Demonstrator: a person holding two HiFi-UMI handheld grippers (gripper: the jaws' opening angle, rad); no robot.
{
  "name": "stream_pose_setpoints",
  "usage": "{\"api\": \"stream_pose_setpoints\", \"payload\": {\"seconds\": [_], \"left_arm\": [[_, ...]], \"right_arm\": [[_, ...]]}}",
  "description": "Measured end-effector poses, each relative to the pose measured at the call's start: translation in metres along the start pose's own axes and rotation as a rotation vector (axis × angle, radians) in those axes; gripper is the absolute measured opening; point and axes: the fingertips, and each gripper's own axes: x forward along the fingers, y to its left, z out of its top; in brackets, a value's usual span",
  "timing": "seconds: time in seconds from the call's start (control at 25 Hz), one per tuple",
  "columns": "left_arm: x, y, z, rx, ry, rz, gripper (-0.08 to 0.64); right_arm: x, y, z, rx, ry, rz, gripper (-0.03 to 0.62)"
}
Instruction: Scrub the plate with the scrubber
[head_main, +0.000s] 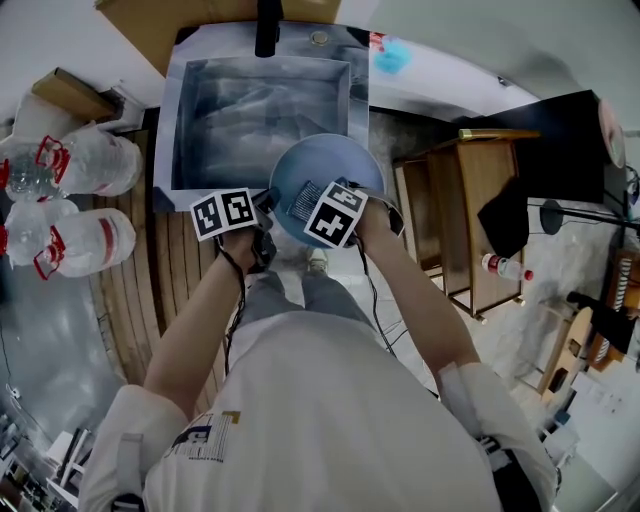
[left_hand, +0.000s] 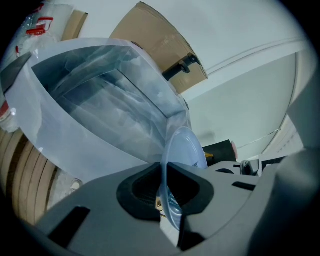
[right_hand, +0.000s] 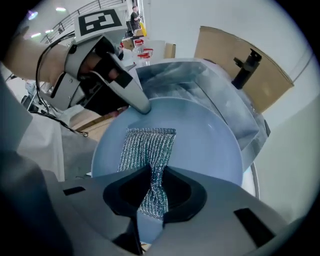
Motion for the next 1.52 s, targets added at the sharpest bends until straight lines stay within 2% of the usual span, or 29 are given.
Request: {"api": "stream_pose_setpoints", "payload": {"seconds": [0.12, 0.24, 0.44, 0.52, 0.68, 0.8, 0.88, 1.04, 1.24, 1.32, 1.52], "left_arm": [[0.000, -0.001, -0.001, 0.013, 0.004, 0.003, 0.048], [0.000, -0.001, -0.001, 0.007, 0.016, -0.022, 0.049], [-0.001, -0.001, -0.002, -0.003, 0.021, -0.035, 0.049], [-0.001, 0.000, -0.002, -0.009, 0.017, -0.034, 0.049], [-0.002, 0.000, -0.003, -0.051, 0.003, -0.042, 0.049], [-0.003, 0.001, -0.003, -0.050, -0.008, -0.031, 0.049], [-0.003, 0.002, -0.002, -0.048, -0.012, -0.029, 0.049], [-0.003, 0.001, -0.002, -0.033, -0.021, -0.025, 0.049], [-0.004, 0.002, -0.001, -0.044, -0.036, -0.025, 0.049], [-0.003, 0.001, -0.001, -0.046, -0.040, -0.024, 0.051], [0.000, -0.002, -0.001, -0.077, -0.035, -0.056, 0.061]], "right_arm": [[0.006, 0.001, 0.024, -0.033, -0.013, -0.002, 0.100], [0.011, -0.010, 0.034, -0.073, 0.022, -0.023, 0.104], [0.017, -0.044, 0.053, -0.159, 0.081, -0.110, 0.110], [0.017, -0.063, 0.059, -0.137, 0.054, -0.156, 0.109], [0.012, -0.109, 0.049, -0.011, -0.021, -0.243, 0.106], [0.002, -0.136, 0.015, -0.003, 0.023, -0.331, 0.106], [-0.005, -0.140, -0.006, 0.010, 0.039, -0.338, 0.106], [-0.015, -0.117, -0.039, 0.024, 0.066, -0.289, 0.106], [-0.020, -0.054, -0.061, 0.056, 0.079, -0.168, 0.106], [-0.014, -0.024, -0.056, 0.026, 0.076, -0.125, 0.106], [0.001, 0.031, -0.017, -0.148, 0.040, -0.082, 0.107]]}}
